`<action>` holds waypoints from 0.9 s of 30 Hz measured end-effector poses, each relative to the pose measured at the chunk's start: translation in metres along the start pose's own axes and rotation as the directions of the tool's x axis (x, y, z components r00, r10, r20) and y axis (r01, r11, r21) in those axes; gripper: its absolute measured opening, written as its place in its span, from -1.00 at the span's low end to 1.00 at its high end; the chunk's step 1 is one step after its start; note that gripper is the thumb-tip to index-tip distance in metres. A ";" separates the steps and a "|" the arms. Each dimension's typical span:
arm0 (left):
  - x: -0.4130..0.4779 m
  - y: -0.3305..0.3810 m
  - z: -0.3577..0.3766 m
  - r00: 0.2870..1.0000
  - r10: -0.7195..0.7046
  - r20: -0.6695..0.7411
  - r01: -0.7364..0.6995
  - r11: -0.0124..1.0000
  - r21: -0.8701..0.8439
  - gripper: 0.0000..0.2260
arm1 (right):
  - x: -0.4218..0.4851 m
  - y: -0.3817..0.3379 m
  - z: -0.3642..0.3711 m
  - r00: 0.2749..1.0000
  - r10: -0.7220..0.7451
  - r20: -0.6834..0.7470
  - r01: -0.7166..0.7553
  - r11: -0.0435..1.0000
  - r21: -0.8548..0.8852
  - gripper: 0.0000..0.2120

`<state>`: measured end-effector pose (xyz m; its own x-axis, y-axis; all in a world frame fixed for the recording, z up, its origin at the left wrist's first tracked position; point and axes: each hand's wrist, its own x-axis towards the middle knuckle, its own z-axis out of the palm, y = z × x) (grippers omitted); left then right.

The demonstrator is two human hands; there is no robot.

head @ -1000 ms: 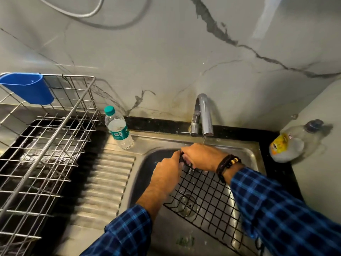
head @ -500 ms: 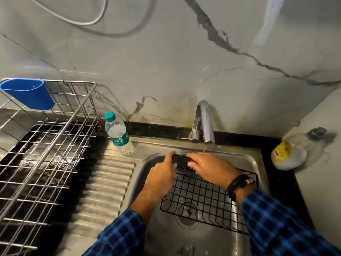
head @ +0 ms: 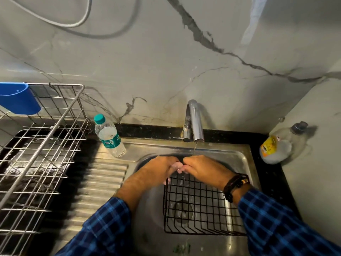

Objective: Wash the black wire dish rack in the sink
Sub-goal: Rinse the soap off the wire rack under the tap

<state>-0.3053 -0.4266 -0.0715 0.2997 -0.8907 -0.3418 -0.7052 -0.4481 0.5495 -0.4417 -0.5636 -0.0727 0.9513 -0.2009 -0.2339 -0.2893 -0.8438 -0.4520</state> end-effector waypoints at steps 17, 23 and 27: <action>-0.035 -0.045 -0.009 0.962 -0.171 -0.214 0.145 0.980 -0.134 -0.75 | -0.022 0.075 0.023 0.756 0.635 -0.160 -0.338 0.588 0.735 -0.82; -0.039 -0.031 -0.023 0.938 -0.091 -0.334 0.223 0.897 0.381 -0.65 | -0.028 0.047 0.037 0.718 0.681 -0.143 -0.341 0.524 0.781 -0.63; -0.022 0.004 -0.004 0.987 -0.007 -0.163 0.075 0.907 0.414 -0.61 | -0.026 0.011 0.024 0.823 0.567 -0.005 -0.348 0.511 0.786 -0.65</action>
<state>-0.3122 -0.4092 -0.0587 0.4054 -0.8880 -0.2170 -0.8834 -0.4416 0.1567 -0.4719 -0.5562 -0.0924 0.6197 -0.6465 -0.4450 -0.5623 0.0298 -0.8264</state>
